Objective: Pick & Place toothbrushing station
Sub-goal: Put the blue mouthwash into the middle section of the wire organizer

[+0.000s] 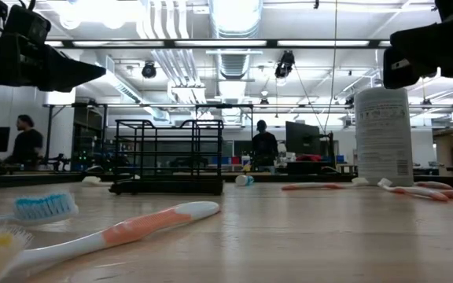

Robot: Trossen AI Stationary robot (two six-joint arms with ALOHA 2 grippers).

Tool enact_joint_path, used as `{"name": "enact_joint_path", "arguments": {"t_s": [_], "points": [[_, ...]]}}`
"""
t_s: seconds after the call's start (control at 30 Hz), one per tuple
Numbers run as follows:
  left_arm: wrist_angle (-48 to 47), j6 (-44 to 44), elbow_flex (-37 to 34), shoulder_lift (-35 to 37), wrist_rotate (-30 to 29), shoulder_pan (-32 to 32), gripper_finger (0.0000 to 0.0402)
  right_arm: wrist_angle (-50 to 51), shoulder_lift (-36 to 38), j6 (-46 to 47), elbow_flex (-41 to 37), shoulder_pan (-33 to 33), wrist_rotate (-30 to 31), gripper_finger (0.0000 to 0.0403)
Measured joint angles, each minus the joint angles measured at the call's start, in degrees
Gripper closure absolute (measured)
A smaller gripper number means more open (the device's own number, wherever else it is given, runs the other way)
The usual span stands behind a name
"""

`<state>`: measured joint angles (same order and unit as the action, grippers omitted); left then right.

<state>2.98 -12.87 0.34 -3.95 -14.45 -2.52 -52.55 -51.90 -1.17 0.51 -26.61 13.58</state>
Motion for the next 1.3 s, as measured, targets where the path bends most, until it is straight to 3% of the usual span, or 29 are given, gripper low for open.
{"name": "enact_joint_path", "arguments": {"t_s": [0.27, 0.4, 0.57, 0.8, 0.97, 1.1, 1.3], "points": [[0.00, -0.01, 0.00, 0.00, -0.01, 0.00, 0.0376, 2.56, -0.37, 5.31, 3.81, 0.00, 1.40, 0.0394], [0.00, 0.01, 0.00, 0.00, 0.00, 0.00, 0.0376, 16.44, -0.39, 2.81, 11.06, 0.02, 5.20, 0.0394], [0.00, -0.01, 0.00, -0.02, 0.00, -0.01, 0.0376, 37.95, -0.80, 9.54, 22.45, 0.69, 6.97, 0.0394], [0.00, 0.00, 0.00, -0.02, -0.01, -0.01, 0.0376, 55.79, -0.87, 14.16, 38.78, 6.15, 14.78, 0.0394], [0.00, -0.01, 0.00, -0.02, -0.01, -0.02, 0.0376, 65.61, -3.18, 13.12, 48.61, 13.73, 14.56, 0.0394], [0.00, 0.00, 0.00, -0.02, 0.01, 0.00, 0.0376, 73.79, -6.86, 12.95, 55.59, 20.26, 9.72, 0.0394], [0.00, 0.01, 0.00, -0.02, 0.00, -0.01, 0.0376, 76.37, -14.50, 8.98, 62.89, 27.85, 5.40, 0.0394]]}}
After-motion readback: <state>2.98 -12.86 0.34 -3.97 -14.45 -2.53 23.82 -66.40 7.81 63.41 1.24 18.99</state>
